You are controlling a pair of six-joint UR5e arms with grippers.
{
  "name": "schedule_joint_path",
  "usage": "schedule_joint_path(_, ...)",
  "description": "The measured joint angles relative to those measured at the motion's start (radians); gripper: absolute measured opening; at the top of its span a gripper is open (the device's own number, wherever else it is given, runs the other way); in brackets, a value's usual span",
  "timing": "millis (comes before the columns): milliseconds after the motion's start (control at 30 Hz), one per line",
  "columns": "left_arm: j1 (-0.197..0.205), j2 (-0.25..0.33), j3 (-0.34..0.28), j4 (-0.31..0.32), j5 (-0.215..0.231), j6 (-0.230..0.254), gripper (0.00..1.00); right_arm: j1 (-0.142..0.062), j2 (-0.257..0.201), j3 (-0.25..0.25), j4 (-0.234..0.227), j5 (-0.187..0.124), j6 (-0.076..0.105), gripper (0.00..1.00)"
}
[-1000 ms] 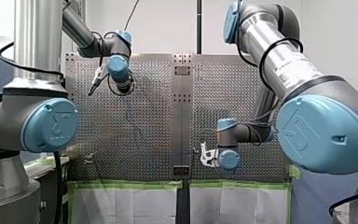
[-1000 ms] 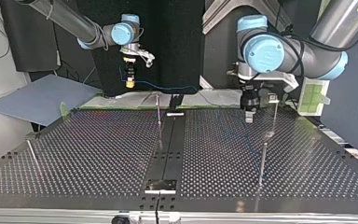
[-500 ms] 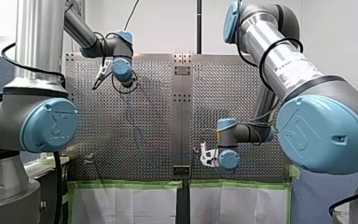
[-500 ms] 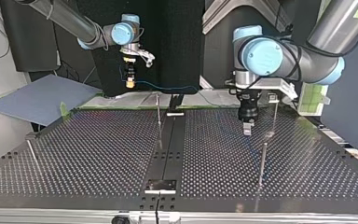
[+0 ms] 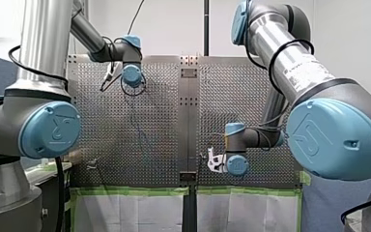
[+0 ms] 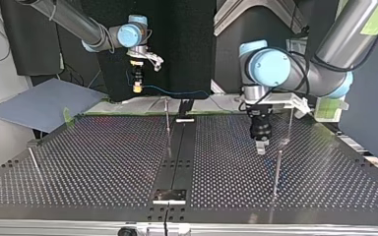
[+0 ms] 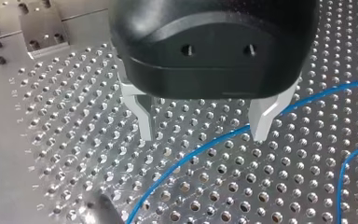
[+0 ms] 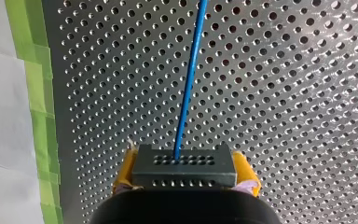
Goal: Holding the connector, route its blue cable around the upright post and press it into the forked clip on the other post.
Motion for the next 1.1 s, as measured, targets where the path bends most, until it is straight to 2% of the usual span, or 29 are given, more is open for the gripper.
schedule_joint_path(433, 0.006, -0.007, 0.000, 0.114, 0.000, 0.002, 1.00, 0.000, 0.000, 0.000, 0.004, 0.000, 0.002, 0.08)
schedule_joint_path(600, -0.002, -0.033, 0.002, 0.158, 0.011, 0.008, 1.00, 0.000, 0.000, 0.000, 0.005, 0.000, 0.003, 0.08)
schedule_joint_path(800, -0.004, -0.081, 0.002, 0.202, -0.025, 0.020, 1.00, -0.001, 0.000, 0.000, 0.005, 0.000, 0.003, 0.08)
schedule_joint_path(1100, 0.009, -0.092, 0.002, 0.213, -0.052, 0.022, 1.00, -0.004, 0.000, 0.000, 0.002, -0.002, 0.004, 0.08)
